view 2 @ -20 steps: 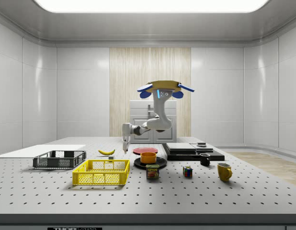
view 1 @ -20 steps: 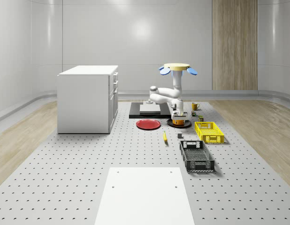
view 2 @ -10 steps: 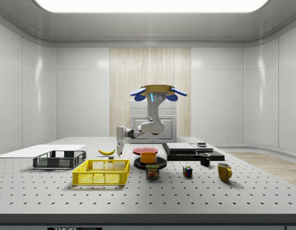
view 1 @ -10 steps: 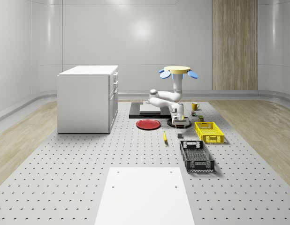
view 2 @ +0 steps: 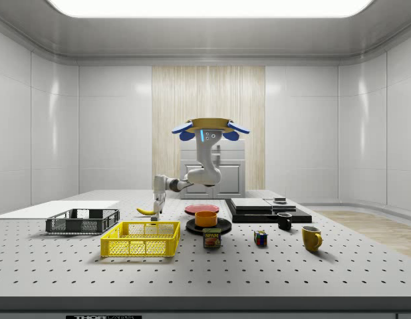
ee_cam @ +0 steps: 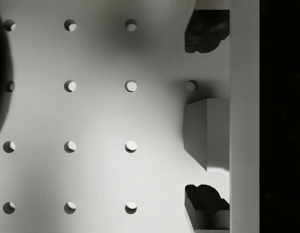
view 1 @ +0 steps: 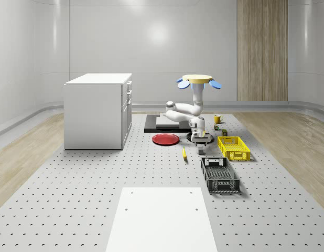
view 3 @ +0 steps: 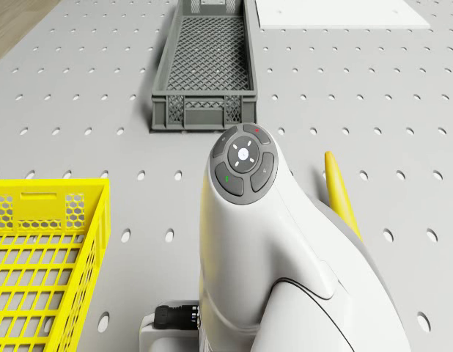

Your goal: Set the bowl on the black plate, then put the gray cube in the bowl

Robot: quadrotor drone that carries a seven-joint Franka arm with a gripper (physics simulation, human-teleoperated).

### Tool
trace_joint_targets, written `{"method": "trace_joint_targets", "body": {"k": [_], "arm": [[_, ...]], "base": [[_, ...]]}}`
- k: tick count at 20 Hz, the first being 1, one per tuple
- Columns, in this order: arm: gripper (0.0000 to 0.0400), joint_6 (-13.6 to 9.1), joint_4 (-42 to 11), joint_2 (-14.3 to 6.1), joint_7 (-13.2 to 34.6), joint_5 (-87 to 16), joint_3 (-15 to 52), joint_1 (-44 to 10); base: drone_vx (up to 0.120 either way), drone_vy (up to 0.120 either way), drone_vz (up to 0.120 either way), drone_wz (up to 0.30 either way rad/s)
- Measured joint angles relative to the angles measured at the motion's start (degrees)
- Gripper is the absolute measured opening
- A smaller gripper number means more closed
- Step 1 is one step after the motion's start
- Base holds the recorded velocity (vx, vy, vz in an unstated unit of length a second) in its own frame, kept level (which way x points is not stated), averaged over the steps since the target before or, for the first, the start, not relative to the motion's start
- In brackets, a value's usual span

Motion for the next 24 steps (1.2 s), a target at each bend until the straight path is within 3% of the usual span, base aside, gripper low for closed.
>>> {"method": "trace_joint_targets", "body": {"k": [6,21,24], "arm": [[0.04,0.03,0.0,-0.04,0.01,0.02,0.0,-0.01],[0.04,2.89,2.21,0.27,-0.56,-6.86,-7.41,-0.83],[0.0321,3.06,2.46,0.42,-0.7,-7.51,-8.07,-0.84]], "base": [[0.113,-0.02,0.0,0.0],[0.0,0.0,0.0,0.0],[0.0,0.0,0.0,0.0]]}}
